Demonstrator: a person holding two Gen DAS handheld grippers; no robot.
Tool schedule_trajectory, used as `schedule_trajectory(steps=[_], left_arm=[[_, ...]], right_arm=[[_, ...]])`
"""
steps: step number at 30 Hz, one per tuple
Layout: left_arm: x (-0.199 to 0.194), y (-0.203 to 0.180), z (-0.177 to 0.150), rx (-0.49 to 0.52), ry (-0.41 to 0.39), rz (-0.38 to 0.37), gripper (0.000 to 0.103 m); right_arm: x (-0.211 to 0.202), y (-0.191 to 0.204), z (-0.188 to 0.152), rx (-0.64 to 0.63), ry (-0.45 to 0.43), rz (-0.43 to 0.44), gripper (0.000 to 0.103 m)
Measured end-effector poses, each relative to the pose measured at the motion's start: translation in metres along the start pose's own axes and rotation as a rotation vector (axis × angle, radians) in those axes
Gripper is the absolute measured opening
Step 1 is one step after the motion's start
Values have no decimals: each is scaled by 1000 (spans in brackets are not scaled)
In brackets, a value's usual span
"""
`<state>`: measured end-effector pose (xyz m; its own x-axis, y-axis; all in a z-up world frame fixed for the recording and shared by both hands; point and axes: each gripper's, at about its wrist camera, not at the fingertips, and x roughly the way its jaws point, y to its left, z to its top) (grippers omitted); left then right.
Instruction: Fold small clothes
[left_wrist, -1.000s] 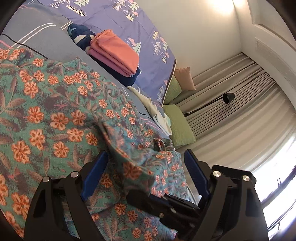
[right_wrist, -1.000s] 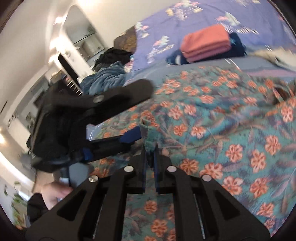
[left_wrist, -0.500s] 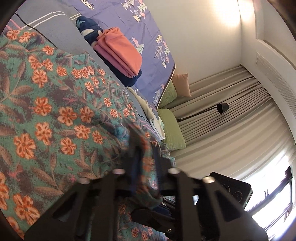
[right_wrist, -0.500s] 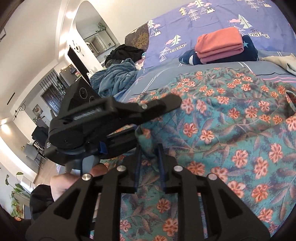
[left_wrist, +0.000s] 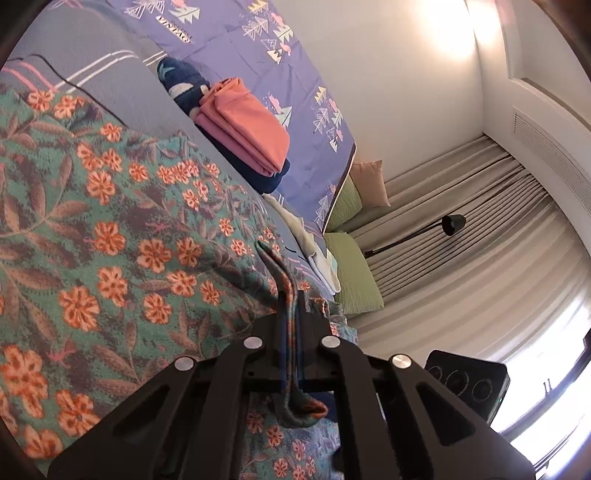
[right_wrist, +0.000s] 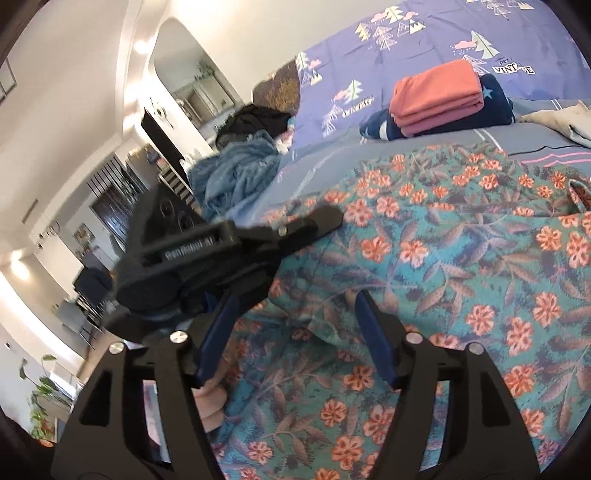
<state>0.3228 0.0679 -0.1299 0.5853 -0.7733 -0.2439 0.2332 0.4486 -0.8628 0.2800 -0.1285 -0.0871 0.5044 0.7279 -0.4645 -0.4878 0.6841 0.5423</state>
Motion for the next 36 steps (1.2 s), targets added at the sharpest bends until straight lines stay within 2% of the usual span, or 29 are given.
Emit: schedule_trajectory(steps=[3,7,10,15,20,23,28,36], left_arm=[[-2,-10,3,14,-9,-19,3],[2,-43,15,42,-10,-93,3],[15,-86,26,120,18,-127,3],[49,-152,44,166,84,-207,3],[90,-216,55,210,136,-271,3],[105,-250,67,224,140,-308,3],[94,-288,84,286,100,-326,3],[27,-286,107,315,-34,-308,3]], right_arm=[[-18,-9,6,48,-73,46,68],[-64,-41,12,193,-266,172,73],[-86,-75,7,347,-388,270,75],[-127,-126,-10,550,-621,391,75],[-166,-151,-24,609,-782,346,75],[-174,-158,-29,638,-821,349,75],[-172,-158,-28,632,-813,362,75],[-167,-169,-29,682,-812,381,77]])
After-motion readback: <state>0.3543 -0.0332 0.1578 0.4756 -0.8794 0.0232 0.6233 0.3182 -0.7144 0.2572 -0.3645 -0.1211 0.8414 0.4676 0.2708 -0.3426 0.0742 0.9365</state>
